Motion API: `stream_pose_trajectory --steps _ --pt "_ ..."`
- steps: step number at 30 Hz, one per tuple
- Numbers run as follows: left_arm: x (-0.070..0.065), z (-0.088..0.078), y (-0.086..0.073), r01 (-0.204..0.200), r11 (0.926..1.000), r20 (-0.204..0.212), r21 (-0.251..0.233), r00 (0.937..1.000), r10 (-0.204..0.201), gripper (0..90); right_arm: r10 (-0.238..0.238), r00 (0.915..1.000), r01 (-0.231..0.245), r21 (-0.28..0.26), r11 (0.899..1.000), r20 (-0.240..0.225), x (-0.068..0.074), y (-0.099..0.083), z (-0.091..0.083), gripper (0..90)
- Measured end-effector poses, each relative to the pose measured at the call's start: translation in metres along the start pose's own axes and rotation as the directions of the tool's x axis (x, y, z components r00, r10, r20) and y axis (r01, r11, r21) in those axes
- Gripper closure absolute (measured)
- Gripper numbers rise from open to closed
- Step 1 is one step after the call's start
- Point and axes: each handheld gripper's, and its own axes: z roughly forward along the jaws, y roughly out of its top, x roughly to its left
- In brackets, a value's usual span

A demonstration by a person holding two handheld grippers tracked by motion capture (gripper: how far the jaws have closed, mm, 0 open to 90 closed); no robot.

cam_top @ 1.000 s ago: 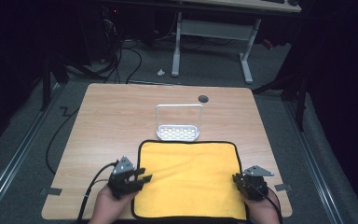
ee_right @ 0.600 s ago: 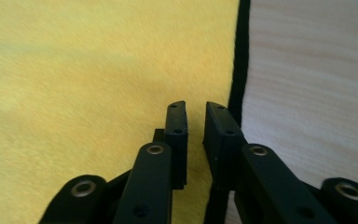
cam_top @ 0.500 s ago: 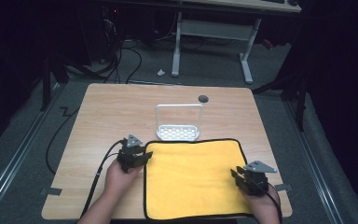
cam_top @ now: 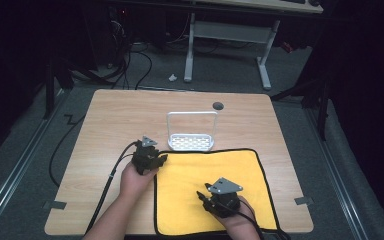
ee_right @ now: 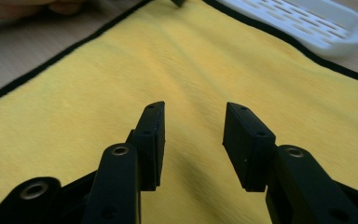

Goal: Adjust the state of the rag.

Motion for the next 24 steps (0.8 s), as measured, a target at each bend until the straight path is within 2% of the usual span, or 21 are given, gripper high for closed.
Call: stream_pose_trajectory --steps 1,2,3,4,6,7,10,13,14,15,17,18,19,21,23,24 --pt "-0.002 0.0 -0.002 -0.019 0.9998 -0.014 -0.012 0.9997 0.019 65.6 -0.023 0.9995 0.023 0.001 1.0 -0.021 0.01 0.004 0.006 60.7" --pt "-0.002 0.0 -0.002 -0.019 0.9998 -0.014 -0.012 0.9997 0.019 68.4 -0.023 0.9995 0.023 0.001 1.0 -0.021 0.01 0.004 0.006 60.7" --pt "0.0 -0.001 -0.005 -0.017 0.9995 -0.01 -0.027 0.9998 0.016 73.9 -0.039 0.9977 0.039 0.007 0.999 -0.055 0.021 0.009 0.012 60.4" --pt "0.0 -0.001 -0.005 -0.017 0.9995 -0.01 -0.027 0.9998 0.016 77.0 -0.039 0.9977 0.039 0.007 0.999 -0.055 0.021 0.009 0.012 60.4" --pt "0.004 -0.002 -0.008 0.023 0.999 0.024 -0.039 0.9995 -0.022 81.6 -0.067 0.9941 0.068 0.012 0.998 -0.086 0.036 0.014 0.021 58.9" --pt "0.004 -0.002 -0.008 0.023 0.999 0.024 -0.039 0.9995 -0.022 82.4 -0.067 0.9941 0.068 0.012 0.998 -0.086 0.036 0.014 0.021 58.9" --pt "0.005 -0.003 -0.009 0.033 0.9983 0.028 -0.048 0.9991 -0.032 83.0 -0.096 0.9854 0.1 0.018 0.995 -0.14 0.057 0.021 0.033 55.5" --pt "0.006 -0.005 -0.011 0.046 0.9972 0.032 -0.06 0.9985 -0.044 83.4 -0.094 0.9791 0.099 0.018 0.995 -0.18 0.068 0.023 0.04 52.3" --pt "0.006 -0.005 -0.011 0.046 0.9972 0.032 -0.06 0.9985 -0.044 83.6 -0.094 0.9791 0.099 0.018 0.995 -0.18 0.068 0.023 0.04 52.3" --pt "0.007 -0.005 -0.011 0.055 0.9962 0.036 -0.067 0.9979 -0.053 84.2 -0.098 0.9735 0.107 0.033 0.994 -0.207 0.078 0.023 0.046 50.6" --pt "0.007 -0.005 -0.012 0.059 0.9959 0.04 -0.069 0.9976 -0.056 85.1 -0.112 0.9693 0.121 0.031 0.992 -0.219 0.087 0.021 0.048 49.9" --pt "0.007 -0.005 -0.012 0.059 0.9959 0.04 -0.069 0.9976 -0.056 85.1 -0.112 0.9693 0.121 0.031 0.992 -0.219 0.087 0.021 0.048 49.9" --pt "0.008 -0.005 -0.012 0.066 0.9954 0.046 -0.068 0.9969 -0.063 85.2 -0.117 0.9632 0.128 0.031 0.991 -0.242 0.093 0.02 0.05 48.9" --pt "0.008 -0.005 -0.012 0.07 0.9952 0.048 -0.068 0.9966 -0.067 85.2 -0.113 0.9617 0.126 0.036 0.991 -0.25 0.097 0.02 0.051 48.4" --pt "0.008 -0.005 -0.012 0.072 0.9951 0.049 -0.067 0.9964 -0.069 85.2 -0.14 0.9604 0.155 0.046 0.987 -0.241 0.103 0.018 0.057 49.4" --pt "0.008 -0.005 -0.012 0.072 0.9951 0.049 -0.067 0.9964 -0.069 85.2 -0.14 0.9604 0.155 0.046 0.987 -0.241 0.103 0.018 0.057 49.4"
